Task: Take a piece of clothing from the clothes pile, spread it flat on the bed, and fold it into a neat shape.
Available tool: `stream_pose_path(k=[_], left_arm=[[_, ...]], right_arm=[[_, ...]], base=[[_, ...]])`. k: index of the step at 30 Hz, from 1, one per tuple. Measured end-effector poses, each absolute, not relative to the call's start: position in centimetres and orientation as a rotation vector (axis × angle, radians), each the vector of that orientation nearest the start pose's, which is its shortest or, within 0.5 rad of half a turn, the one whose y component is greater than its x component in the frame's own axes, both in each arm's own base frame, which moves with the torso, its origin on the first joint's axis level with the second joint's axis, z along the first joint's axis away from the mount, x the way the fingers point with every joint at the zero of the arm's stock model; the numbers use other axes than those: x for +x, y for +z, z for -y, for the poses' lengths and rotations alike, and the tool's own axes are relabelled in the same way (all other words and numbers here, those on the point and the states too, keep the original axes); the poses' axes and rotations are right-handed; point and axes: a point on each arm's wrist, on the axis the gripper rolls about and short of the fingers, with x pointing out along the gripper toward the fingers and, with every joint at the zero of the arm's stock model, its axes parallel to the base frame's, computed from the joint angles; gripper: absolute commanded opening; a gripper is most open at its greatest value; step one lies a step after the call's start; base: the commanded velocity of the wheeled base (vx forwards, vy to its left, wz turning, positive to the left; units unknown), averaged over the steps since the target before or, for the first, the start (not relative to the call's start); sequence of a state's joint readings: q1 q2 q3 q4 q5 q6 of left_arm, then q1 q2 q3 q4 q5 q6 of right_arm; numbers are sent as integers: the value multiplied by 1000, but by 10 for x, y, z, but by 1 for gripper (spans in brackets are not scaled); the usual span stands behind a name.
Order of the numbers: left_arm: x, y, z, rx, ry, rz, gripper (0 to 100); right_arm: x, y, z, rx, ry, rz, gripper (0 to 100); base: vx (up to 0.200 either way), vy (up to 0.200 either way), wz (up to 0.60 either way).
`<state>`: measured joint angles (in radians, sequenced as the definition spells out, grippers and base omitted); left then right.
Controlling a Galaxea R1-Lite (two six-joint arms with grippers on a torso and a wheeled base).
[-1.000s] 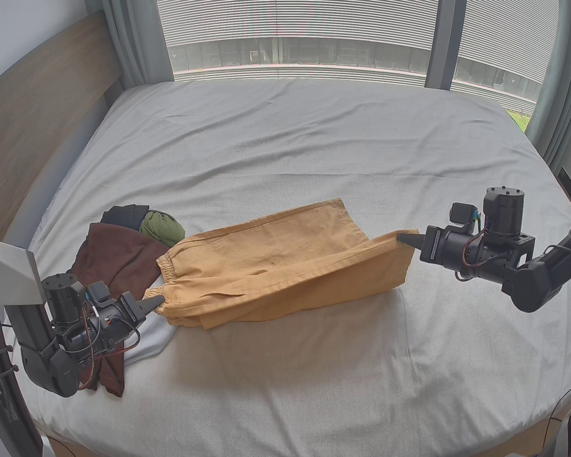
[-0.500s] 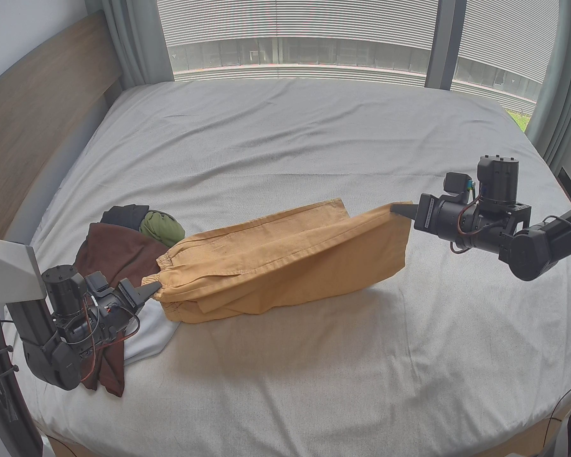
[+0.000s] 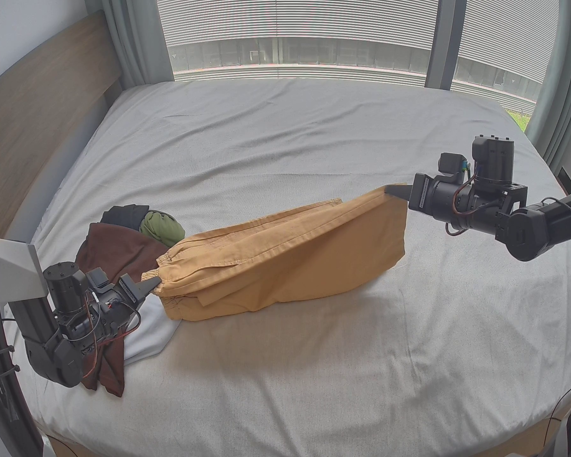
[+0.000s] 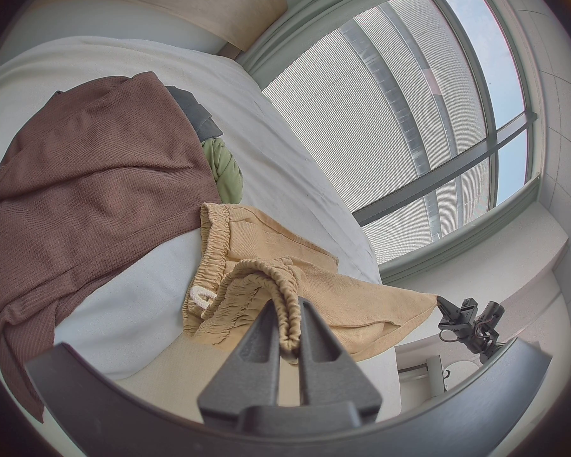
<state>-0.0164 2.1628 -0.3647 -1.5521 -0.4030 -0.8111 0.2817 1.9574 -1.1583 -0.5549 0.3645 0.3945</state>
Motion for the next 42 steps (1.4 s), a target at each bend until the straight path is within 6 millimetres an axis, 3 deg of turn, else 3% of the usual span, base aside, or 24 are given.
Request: stream_pose_path(k=[14,42], left_arm=[[302,34,13,-843,-291,-403,0],[325,41,11,-828,-280,-308,0]], right_arm=[[374,177,-120,390,589,-388,0],[441,134,-135,427,547,-335,0]], base=[[0,0,0],[0,0,0]])
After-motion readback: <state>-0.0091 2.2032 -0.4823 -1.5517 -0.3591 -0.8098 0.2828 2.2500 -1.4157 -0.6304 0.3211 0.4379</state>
